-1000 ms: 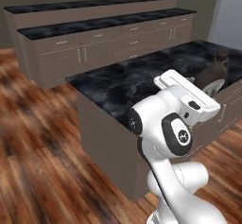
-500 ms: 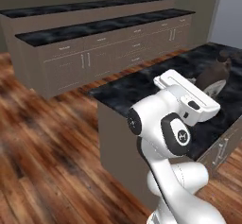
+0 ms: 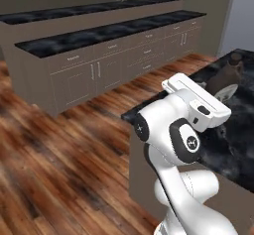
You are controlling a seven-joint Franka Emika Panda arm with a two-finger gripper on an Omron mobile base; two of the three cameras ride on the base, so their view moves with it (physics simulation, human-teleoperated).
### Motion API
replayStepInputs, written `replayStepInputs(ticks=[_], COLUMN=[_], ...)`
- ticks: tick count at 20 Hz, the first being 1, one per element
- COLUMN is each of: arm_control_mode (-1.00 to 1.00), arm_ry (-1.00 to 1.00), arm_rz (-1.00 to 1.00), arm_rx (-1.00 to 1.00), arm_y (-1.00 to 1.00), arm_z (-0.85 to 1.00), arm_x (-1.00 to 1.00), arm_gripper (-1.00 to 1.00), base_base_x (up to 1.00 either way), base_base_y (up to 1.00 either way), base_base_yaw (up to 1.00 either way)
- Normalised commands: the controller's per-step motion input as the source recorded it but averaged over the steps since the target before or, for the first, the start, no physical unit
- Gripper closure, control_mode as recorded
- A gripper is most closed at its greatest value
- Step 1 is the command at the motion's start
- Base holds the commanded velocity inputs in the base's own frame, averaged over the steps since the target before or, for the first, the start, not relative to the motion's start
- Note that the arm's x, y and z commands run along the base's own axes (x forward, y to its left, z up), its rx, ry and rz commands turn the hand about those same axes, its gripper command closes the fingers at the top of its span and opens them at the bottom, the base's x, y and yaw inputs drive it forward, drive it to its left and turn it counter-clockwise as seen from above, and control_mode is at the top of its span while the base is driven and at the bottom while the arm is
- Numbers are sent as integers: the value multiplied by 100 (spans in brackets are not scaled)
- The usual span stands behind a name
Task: The dining table condiment station is running low on syrup bottle. Refill the condiment station by opening the cabinet and taking the syrup bottle from the cabinet and placing it on the dining table.
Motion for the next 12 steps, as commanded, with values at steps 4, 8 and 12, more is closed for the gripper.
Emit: replayStepInputs(ticks=[4,8,12], arm_control_mode=[100,100,100], arm_ry=[0,0,0], arm_rz=[0,0,0], arm_rx=[0,0,0], arm_y=[0,0,0], arm_z=[0,0,0], arm_x=[0,0,0], arm_gripper=[100,100,100], base_base_x=[67,68,64], base_base_y=[100,100,100], base_base_yaw=[-15,-14,-13])
